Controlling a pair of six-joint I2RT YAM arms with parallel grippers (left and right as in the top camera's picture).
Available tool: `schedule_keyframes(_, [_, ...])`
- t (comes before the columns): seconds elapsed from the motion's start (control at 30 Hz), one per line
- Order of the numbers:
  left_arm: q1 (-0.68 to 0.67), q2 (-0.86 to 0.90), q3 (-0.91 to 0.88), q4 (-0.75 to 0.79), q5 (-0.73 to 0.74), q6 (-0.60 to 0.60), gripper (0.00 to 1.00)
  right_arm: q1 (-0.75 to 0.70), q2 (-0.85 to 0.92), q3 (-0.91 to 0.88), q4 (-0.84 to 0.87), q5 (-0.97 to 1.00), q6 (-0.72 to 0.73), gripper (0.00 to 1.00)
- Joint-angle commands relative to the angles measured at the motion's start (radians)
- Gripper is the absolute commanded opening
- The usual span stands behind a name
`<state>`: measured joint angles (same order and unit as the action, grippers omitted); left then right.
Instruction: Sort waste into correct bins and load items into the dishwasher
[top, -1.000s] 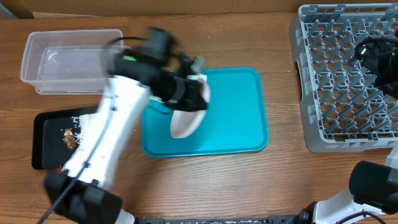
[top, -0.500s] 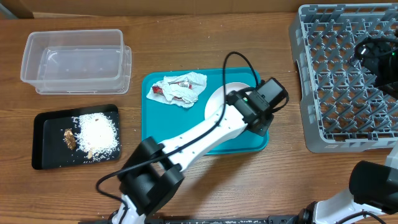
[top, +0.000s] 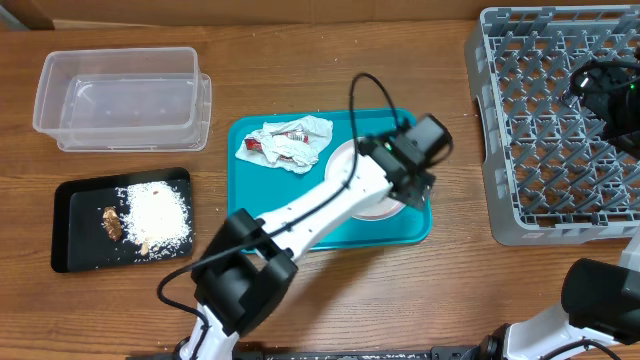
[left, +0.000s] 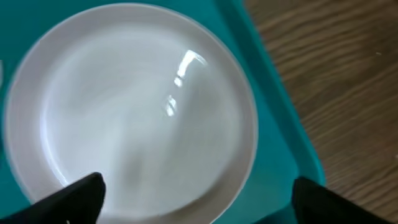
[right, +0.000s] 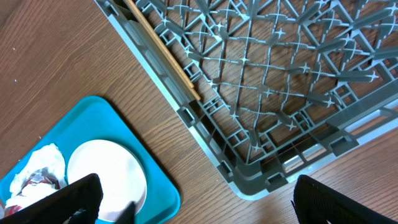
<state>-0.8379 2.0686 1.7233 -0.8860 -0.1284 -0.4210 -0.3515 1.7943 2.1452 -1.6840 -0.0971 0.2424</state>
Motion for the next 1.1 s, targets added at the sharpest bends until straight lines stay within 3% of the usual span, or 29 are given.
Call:
schedule_keyframes(0.0, [0.104, -0.026, 0.083, -0.035, -0.048, -0.104, 1.00, 0.002, -0.011, 0.002, 0.006, 0.007, 0.005, 1.00])
schedule_keyframes(0.17, [0.263, -0.020, 0.084, -0.089, -0.036, -0.203, 1.00, 0.002, -0.011, 0.002, 0.006, 0.007, 0.005, 1.00])
schedule_keyframes(0.43, [0.426, -0.015, 0.065, -0.177, -0.016, -0.170, 0.99, 0.002, -0.011, 0.002, 0.006, 0.007, 0.005, 1.00])
schedule_keyframes(0.6, [0.447, -0.015, 0.023, -0.174, -0.029, -0.280, 0.89, 0.002, -0.011, 0.002, 0.006, 0.007, 0.005, 1.00])
schedule_keyframes(0.73, [0.445, -0.014, -0.034, -0.139, -0.082, -0.404, 0.89, 0.002, -0.011, 0.002, 0.006, 0.007, 0.005, 1.00])
schedule_keyframes(0.9, [0.445, -0.014, -0.109, -0.061, -0.061, -0.426, 0.75, 0.002, -0.011, 0.002, 0.006, 0.007, 0.005, 1.00])
schedule_keyframes(1.07, [0.445, -0.014, -0.150, 0.006, -0.055, -0.426, 0.68, 0.002, -0.011, 0.002, 0.006, 0.007, 0.005, 1.00])
